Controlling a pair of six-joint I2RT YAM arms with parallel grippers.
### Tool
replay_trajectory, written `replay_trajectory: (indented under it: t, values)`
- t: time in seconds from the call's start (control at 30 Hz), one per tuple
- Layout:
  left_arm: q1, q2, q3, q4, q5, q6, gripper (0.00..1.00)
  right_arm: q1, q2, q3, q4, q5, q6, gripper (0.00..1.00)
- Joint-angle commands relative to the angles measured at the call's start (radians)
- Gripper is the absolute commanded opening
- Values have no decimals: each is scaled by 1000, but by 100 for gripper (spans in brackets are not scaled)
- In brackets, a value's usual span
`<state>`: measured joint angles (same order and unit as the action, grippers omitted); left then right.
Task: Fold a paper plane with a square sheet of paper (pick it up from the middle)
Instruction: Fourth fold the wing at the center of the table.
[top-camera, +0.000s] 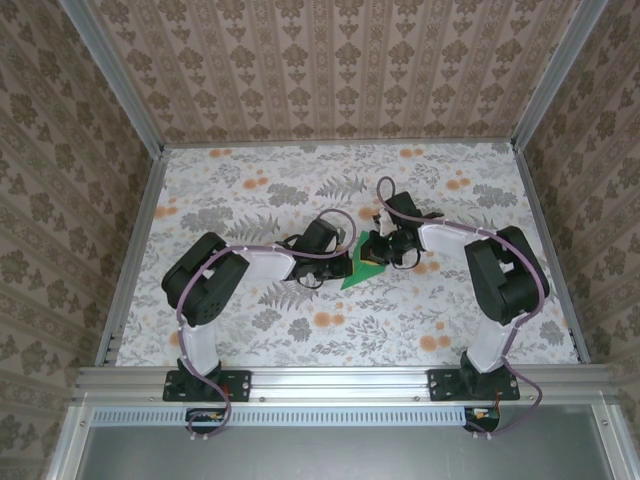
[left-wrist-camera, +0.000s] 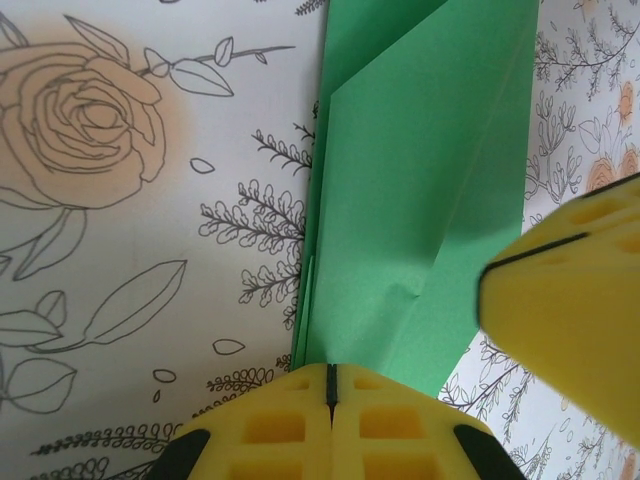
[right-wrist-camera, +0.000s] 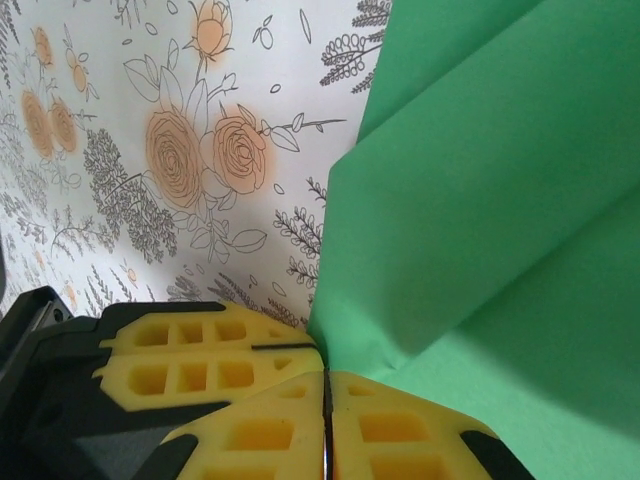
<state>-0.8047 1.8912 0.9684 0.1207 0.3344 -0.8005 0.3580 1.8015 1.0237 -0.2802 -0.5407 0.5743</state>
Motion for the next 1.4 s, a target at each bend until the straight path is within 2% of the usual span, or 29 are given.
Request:
replay_trajectory:
  t: [0.0, 0.13, 0.37, 0.6, 0.77, 0.97, 1.27, 1.37]
  values:
    - [-7, 49, 0, -152, -44, 27, 0, 7, 37, -6, 51, -57, -14, 9]
    - [-8, 54, 11, -175, -43, 42, 0, 8, 79, -6, 44, -31, -21, 8]
    - [-8, 58, 19, -204, -46, 47, 0, -15, 75, -68, 35, 91, -16, 7]
    - [-7, 68, 25, -207, -32, 51, 0, -33, 10, -80, 110, 36, 28, 7]
    - [-8, 70, 32, -219, -32, 53, 0, -29, 47, -32, 112, -8, 30, 8]
    - [-10, 77, 34, -244, -38, 51, 0, -39, 86, -51, 114, 19, 24, 8]
    - [-11, 80, 25, -264, -35, 43, 0, -147, 82, -80, 161, 53, 40, 8]
    - [-12, 84, 27, -259, -28, 45, 0, -152, 67, -59, 174, 59, 51, 8]
